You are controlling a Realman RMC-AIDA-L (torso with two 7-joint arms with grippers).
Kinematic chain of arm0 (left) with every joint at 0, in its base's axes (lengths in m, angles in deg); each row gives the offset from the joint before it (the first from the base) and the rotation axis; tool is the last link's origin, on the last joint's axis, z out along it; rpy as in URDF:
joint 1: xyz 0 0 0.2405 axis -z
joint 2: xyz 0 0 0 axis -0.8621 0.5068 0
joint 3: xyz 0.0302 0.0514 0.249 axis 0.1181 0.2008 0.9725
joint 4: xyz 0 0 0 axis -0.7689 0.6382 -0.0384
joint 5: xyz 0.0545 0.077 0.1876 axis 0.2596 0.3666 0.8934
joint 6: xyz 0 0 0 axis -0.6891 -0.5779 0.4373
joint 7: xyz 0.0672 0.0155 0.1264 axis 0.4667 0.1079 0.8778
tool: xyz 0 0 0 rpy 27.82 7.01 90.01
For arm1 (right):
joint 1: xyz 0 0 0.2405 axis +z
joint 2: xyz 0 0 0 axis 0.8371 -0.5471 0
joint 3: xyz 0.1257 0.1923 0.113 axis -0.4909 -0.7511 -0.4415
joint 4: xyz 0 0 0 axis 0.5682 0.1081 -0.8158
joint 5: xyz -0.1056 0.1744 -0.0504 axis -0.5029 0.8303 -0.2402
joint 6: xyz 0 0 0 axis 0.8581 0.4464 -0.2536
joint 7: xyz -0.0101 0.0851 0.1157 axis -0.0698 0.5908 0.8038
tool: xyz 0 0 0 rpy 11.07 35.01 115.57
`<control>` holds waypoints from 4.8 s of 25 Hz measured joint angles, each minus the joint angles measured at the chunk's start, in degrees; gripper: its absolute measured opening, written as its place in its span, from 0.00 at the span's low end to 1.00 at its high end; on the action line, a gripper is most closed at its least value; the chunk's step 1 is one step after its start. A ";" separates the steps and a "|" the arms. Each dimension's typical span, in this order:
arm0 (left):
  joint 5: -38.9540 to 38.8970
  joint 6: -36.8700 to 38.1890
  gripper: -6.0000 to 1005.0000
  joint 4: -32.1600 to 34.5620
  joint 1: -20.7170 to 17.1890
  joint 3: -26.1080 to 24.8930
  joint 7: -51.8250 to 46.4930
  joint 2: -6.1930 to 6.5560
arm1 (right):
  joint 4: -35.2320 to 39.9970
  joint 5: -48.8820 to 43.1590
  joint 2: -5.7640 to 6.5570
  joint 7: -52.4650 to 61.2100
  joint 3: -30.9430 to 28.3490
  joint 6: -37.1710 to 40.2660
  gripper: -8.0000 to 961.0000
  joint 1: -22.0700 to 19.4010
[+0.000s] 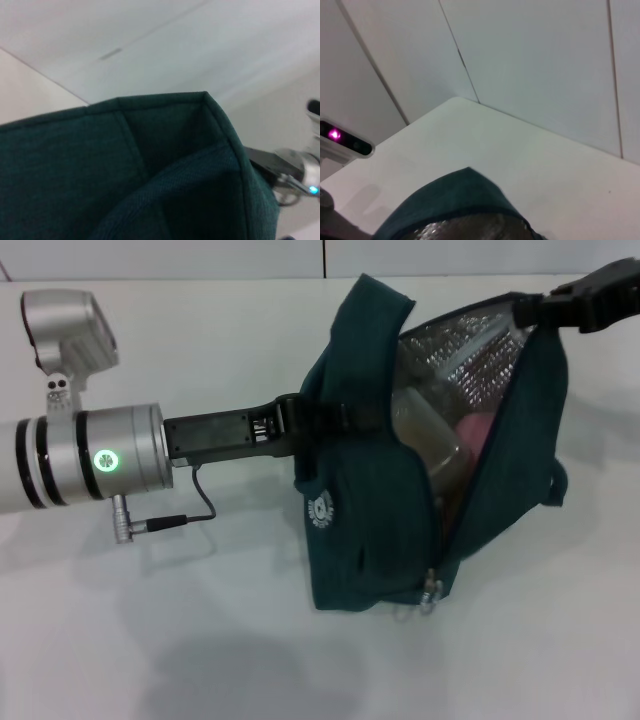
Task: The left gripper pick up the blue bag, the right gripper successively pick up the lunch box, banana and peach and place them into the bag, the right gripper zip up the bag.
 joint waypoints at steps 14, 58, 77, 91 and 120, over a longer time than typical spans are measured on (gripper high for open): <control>-0.06 -4.23 0.06 -0.95 -1.89 -0.15 0.17 0.24 | -9.37 4.81 -1.99 -10.24 0.02 -4.09 0.17 3.67; -2.71 -4.01 0.06 -0.91 -3.94 -0.06 0.15 0.20 | -38.97 16.37 -3.43 -64.74 5.68 6.78 0.80 -11.16; -2.79 -4.05 0.06 -0.96 -4.04 -0.01 0.95 0.20 | -43.11 26.30 -3.70 -66.19 19.49 0.36 0.76 -9.22; -2.79 -4.04 0.06 -0.96 -4.27 -0.01 1.12 0.20 | -43.23 35.55 -3.69 -67.37 29.42 -3.70 0.74 -9.24; -2.79 -4.14 0.06 -0.96 -4.48 -0.01 1.12 0.19 | -43.49 37.33 -3.42 -67.74 29.28 -8.80 0.37 -9.85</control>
